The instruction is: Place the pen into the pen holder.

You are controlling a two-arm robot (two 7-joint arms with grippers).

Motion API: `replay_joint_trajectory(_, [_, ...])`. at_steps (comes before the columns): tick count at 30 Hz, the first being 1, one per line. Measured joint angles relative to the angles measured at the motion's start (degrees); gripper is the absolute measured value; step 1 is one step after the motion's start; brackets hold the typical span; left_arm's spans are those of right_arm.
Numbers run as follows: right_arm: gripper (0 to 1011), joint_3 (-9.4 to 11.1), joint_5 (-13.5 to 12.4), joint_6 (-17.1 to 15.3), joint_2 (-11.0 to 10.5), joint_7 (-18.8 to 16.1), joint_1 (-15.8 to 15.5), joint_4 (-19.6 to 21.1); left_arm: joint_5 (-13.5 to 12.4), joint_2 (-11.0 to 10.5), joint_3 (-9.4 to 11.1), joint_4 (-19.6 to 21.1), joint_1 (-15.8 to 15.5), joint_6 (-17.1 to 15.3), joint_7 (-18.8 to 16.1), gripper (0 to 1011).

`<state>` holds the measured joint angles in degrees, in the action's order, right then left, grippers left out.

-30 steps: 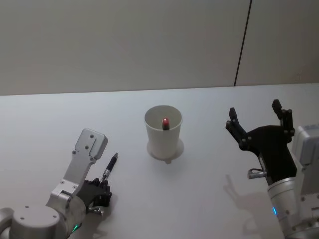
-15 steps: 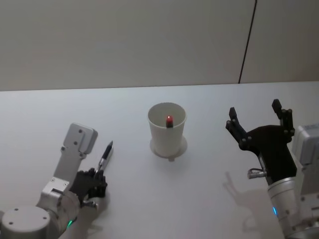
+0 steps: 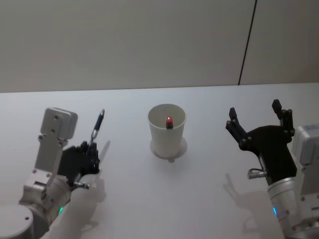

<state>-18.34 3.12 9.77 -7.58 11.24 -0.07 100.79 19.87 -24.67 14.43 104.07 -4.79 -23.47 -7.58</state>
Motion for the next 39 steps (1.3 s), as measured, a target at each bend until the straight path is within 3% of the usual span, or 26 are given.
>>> replay_joint_trajectory(8, [1001,0.0,0.0,0.0,0.0,0.0,0.0,0.0,0.2,-0.2,-0.8,0.2,0.4,6.5,0.8,178])
replay_joint_trajectory(10, [1001,0.0,0.0,0.0,0.0,0.0,0.0,0.0,0.2,-0.2,-1.1,0.1,0.4,9.7,1.6,178])
replay_joint_trajectory(19, [1001,0.0,0.0,0.0,0.0,0.0,0.0,0.0,0.3,-0.1,-1.7,-1.5,0.1,18.7,5.5,178])
replay_joint_trajectory(22, [1001,0.0,0.0,0.0,0.0,0.0,0.0,0.0,0.5,0.1,-1.9,-2.6,-0.4,22.7,8.2,178])
replay_joint_trajectory(30, [1001,0.0,0.0,0.0,0.0,0.0,0.0,0.0,1.4,0.4,-2.1,-5.4,-1.8,29.7,14.9,178])
replay_joint_trajectory(39, [1001,0.0,0.0,0.0,0.0,0.0,0.0,0.0,3.0,0.6,-2.3,-8.7,-3.7,35.5,23.5,178])
